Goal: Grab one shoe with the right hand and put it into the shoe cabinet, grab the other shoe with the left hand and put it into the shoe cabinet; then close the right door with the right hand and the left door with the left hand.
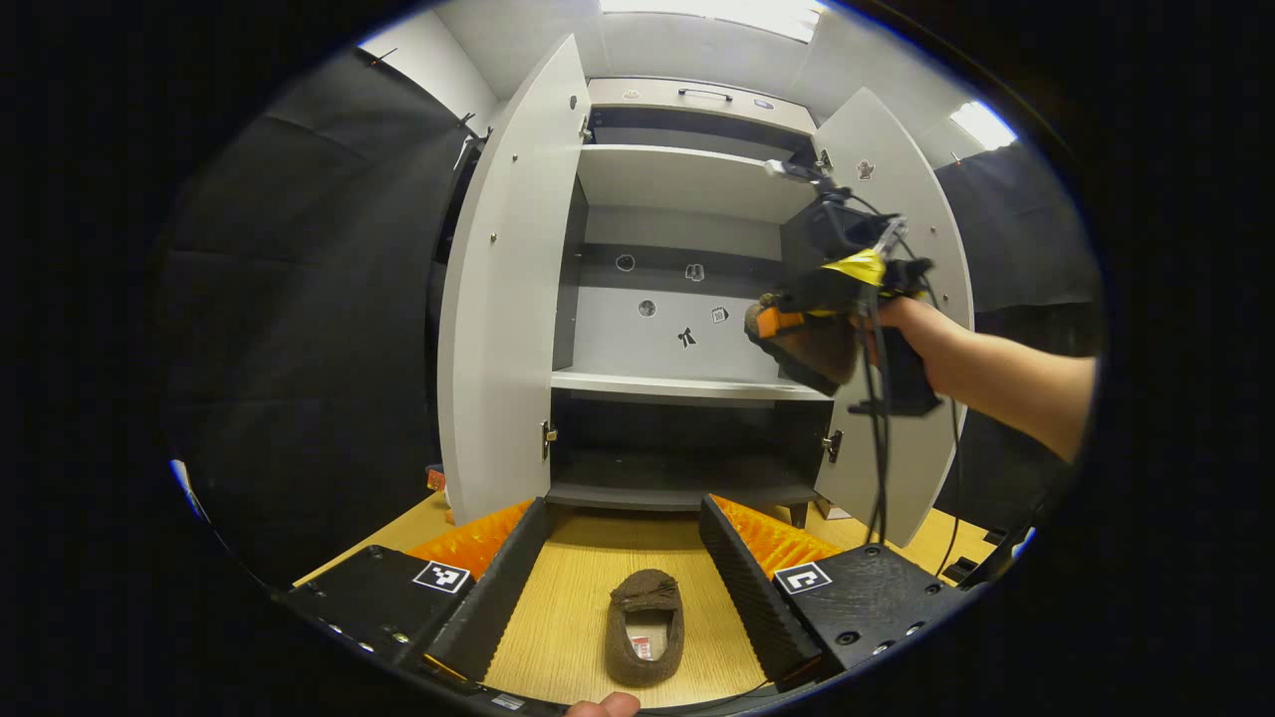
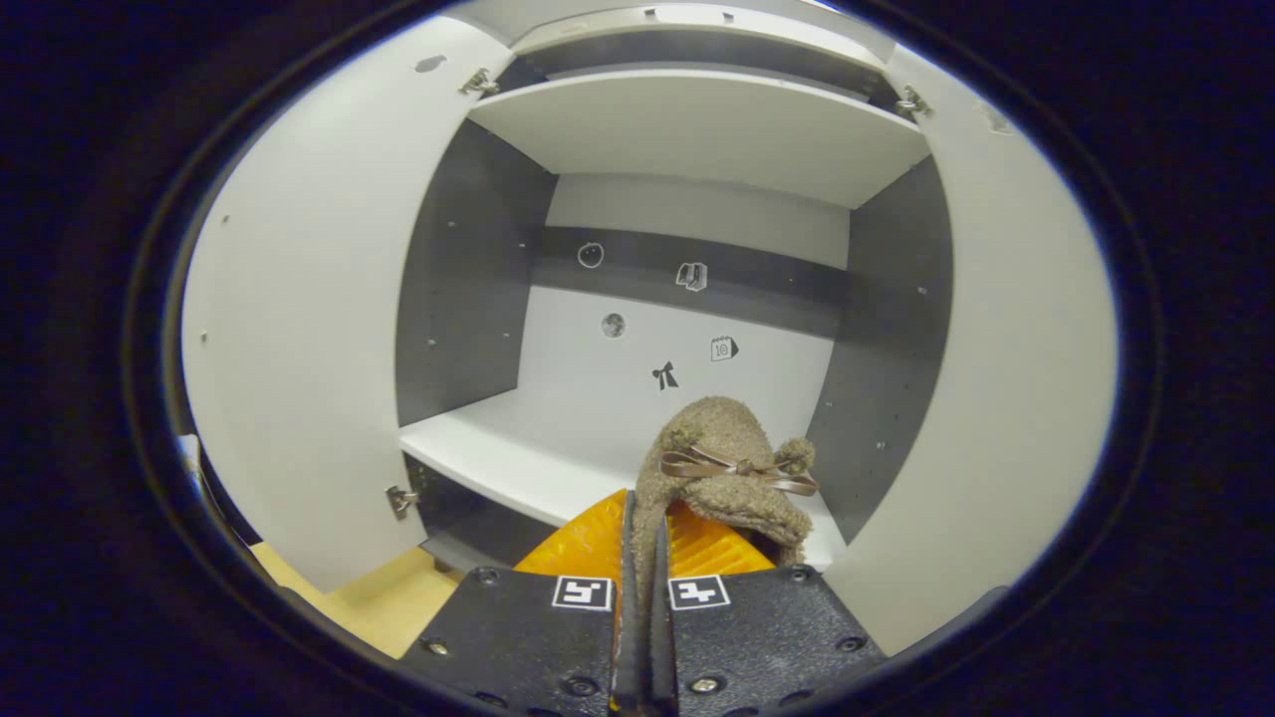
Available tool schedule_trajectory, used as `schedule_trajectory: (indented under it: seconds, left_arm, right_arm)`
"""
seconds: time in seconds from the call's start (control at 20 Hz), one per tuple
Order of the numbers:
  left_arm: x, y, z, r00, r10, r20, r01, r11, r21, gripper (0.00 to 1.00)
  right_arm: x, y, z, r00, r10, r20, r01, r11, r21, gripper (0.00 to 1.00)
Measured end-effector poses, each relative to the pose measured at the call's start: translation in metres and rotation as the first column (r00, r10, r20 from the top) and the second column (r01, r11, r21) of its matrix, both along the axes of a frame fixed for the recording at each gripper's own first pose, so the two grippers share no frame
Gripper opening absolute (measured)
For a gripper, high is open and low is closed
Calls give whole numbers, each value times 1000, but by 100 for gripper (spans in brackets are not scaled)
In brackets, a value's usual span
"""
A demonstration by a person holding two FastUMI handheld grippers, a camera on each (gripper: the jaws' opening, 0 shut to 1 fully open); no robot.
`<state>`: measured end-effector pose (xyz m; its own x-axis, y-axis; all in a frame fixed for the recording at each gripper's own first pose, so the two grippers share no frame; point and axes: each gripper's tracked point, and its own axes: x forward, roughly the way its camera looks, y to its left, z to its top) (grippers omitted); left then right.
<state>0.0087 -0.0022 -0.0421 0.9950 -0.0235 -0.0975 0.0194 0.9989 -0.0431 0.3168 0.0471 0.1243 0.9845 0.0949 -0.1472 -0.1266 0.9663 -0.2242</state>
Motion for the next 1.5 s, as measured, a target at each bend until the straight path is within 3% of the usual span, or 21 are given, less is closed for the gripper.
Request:
schedule_trajectory:
  seconds: [0.3,0.5,0.65,0.8,0.9,0.95,1.0,1.05,1.1,1.15,1.2,1.25,1.3,1.4,1.45,1.5]
  left_arm:
    - [-4,8,-3,1000,29,-12,-29,1000,3,95]
    - [-5,16,-1,999,54,-6,-54,999,5,95]
    - [-6,19,-4,998,62,-15,-62,998,3,95]
    - [-7,19,-4,998,60,-16,-61,998,-8,95]
    - [-6,17,-2,998,59,-9,-59,998,-7,95]
    - [-7,17,-3,998,56,-8,-56,998,-6,95]
    - [-7,16,-3,999,51,-6,-51,999,-6,95]
    - [-7,15,-4,999,47,-6,-47,999,-7,95]
    - [-6,14,-5,999,41,-8,-41,999,-11,95]
    - [-6,13,-7,999,35,-11,-35,999,-14,95]
    - [-6,12,-9,999,29,-15,-29,999,-17,95]
    - [-6,11,-10,1000,23,-16,-23,1000,-19,95]
    - [-7,11,-11,1000,21,-17,-21,1000,-20,95]
    - [-6,9,-10,1000,15,-16,-15,1000,-24,95]
    - [-6,8,-9,1000,10,-13,-11,1000,-25,95]
    - [-6,8,-8,1000,9,-10,-9,1000,-23,95]
  right_arm:
    - [90,-5,-23,979,-85,-188,70,994,-84,8]
    - [110,-4,-53,949,-114,-295,95,993,-77,8]
    - [117,-4,-54,944,-153,-292,123,985,-120,8]
    - [114,-9,-54,934,-185,-304,150,979,-135,13]
    - [105,-7,-55,930,-180,-321,152,982,-111,28]
    - [99,-4,-55,928,-165,-334,141,986,-94,29]
    - [92,-1,-54,928,-152,-340,132,988,-81,43]
    - [85,1,-49,933,-135,-334,119,991,-68,48]
    - [78,4,-42,941,-119,-316,106,993,-56,40]
    - [71,7,-33,950,-103,-296,94,994,-46,49]
    - [62,11,-25,956,-86,-279,77,996,-43,41]
    - [54,14,-16,963,-70,-259,61,997,-43,51]
    - [44,18,-10,968,-47,-245,40,999,-34,51]
    - [25,24,5,981,-14,-196,15,1000,3,64]
    - [12,25,13,987,0,-161,4,1000,27,57]
    - [-3,26,22,992,18,-123,-11,998,54,66]
